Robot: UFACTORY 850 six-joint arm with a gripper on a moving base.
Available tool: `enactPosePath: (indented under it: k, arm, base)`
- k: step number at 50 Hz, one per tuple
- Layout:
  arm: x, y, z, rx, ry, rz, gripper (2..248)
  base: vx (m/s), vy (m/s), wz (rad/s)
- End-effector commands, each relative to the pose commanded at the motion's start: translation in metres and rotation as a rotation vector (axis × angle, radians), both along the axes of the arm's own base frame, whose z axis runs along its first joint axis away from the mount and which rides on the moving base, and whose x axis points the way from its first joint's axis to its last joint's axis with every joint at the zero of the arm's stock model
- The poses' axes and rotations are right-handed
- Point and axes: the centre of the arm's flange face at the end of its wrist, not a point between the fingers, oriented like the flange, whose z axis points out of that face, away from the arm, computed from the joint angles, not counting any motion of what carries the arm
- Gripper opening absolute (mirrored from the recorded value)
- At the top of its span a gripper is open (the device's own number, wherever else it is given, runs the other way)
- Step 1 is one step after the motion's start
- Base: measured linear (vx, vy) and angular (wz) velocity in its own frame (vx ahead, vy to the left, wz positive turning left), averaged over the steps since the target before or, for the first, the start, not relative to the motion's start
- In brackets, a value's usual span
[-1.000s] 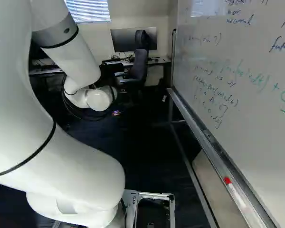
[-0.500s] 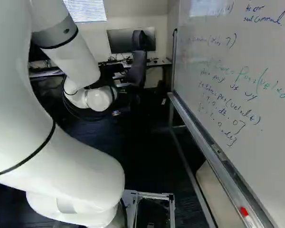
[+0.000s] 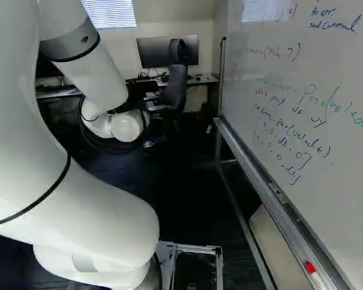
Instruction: Open the door and move inside
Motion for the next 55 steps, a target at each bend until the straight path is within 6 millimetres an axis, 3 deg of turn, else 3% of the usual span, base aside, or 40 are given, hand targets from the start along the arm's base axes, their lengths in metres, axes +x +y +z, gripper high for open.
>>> enactPosePath:
  k: [24,55]
  arm:
    - [-0.021,-0.015,-0.017,0.006,0.014,-0.041,247]
    - [-0.073,-0.043,-0.055,0.018,0.046,-0.138,247]
  base:
    - [0.000,0.000,0.000]
    - [0.000,0.000,0.000]
